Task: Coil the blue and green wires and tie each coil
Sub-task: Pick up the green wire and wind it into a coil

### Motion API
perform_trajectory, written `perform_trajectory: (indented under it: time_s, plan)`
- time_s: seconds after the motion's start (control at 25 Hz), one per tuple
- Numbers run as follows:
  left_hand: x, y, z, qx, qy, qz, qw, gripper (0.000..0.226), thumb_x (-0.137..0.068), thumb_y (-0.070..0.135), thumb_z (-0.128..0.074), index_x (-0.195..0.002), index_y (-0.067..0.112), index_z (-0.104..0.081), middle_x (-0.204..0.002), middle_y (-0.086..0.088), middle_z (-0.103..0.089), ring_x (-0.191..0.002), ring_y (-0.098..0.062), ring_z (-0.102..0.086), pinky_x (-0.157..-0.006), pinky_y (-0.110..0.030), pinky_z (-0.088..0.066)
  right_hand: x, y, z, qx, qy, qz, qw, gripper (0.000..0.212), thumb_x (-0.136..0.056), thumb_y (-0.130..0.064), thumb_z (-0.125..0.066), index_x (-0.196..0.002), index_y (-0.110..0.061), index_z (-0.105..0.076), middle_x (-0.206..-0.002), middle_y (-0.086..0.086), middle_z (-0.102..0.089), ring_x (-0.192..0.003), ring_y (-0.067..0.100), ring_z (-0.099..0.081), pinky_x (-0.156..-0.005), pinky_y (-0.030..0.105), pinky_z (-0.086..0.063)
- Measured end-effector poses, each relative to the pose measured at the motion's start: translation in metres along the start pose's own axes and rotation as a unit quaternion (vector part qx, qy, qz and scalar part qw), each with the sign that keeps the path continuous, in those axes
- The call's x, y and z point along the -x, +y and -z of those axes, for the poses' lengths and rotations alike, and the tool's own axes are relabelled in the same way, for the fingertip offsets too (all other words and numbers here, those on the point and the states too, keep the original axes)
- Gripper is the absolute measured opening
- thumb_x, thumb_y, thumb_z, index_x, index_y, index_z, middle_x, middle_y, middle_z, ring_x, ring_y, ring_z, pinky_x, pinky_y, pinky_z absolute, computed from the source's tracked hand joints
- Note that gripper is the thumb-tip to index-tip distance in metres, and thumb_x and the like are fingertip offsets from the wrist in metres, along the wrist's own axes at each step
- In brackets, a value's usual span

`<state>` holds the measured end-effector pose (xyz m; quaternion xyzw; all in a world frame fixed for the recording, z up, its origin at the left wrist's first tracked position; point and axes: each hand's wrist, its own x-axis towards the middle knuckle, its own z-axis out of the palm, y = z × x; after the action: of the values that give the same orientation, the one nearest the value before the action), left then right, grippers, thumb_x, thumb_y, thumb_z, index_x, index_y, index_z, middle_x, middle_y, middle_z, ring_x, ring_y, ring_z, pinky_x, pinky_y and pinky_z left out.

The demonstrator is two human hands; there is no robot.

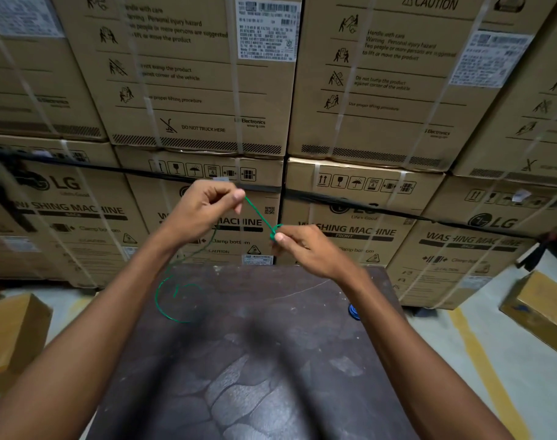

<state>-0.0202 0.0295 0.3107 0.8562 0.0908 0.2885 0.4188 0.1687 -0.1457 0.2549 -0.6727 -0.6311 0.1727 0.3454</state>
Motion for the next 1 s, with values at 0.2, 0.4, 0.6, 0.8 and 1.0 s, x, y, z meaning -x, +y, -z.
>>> perform_trajectory:
  time_s: [0.2,0.4,0.6,0.8,1.0]
  plan:
    - [-0.017,-0.02,-0.018,0.092,0.093,0.061,0.99,0.027,-0.103,0.021,-0.057,-0.082,0.017,-0.073,-0.067,0.012,-0.063,-0.066,-0.003,-0.054,-0.062,-0.018,-0.042,0.004,-0.042,0.011,-0.333,-0.034,0.088,0.938,0.023,-0.104,0.001,-0.047,-0.115,0.014,-0.063,-0.101,0.02,-0.074,-0.095,0.034,-0.071,-0.09,0.043,-0.057]
    - [0.016,-0.029,-0.068,0.147,-0.015,0.099,0.984,0.028,-0.1,0.03,-0.052,-0.084,0.022,-0.074,-0.051,0.011,-0.046,-0.044,0.002,-0.033,-0.044,-0.011,-0.025,-0.017,-0.058,0.029,-0.493,0.098,0.109,0.858,0.025,-0.104,0.001,-0.045,-0.12,0.004,-0.063,-0.107,0.012,-0.076,-0.101,0.026,-0.073,-0.094,0.037,-0.057]
    - [0.033,-0.019,-0.076,0.089,-0.111,0.049,0.989,0.033,-0.107,0.028,-0.046,-0.101,0.013,-0.075,-0.059,0.009,-0.041,-0.056,-0.008,-0.035,-0.053,-0.026,-0.027,-0.037,-0.048,0.018,-0.474,0.226,0.083,0.847,0.022,-0.103,0.0,-0.052,-0.12,0.004,-0.065,-0.108,0.015,-0.077,-0.103,0.026,-0.075,-0.095,0.037,-0.058]
    - [0.031,-0.003,-0.044,-0.025,-0.103,0.011,0.994,0.027,-0.105,0.028,-0.054,-0.089,0.022,-0.076,-0.053,0.011,-0.049,-0.049,-0.002,-0.037,-0.052,-0.025,-0.029,-0.033,-0.02,0.008,-0.097,0.228,0.086,0.965,0.023,-0.101,-0.007,-0.061,-0.121,-0.001,-0.069,-0.112,0.01,-0.077,-0.108,0.014,-0.074,-0.095,0.041,-0.06]
    - [0.002,-0.004,-0.008,-0.072,-0.022,-0.004,0.997,0.023,-0.1,0.039,-0.06,-0.084,0.029,-0.074,-0.073,-0.001,-0.071,-0.066,-0.026,-0.064,-0.061,-0.04,-0.05,-0.012,-0.019,-0.004,-0.066,0.07,0.063,0.993,0.025,-0.108,-0.012,-0.048,-0.106,-0.003,-0.071,-0.095,0.006,-0.078,-0.089,0.009,-0.073,-0.079,0.029,-0.057]
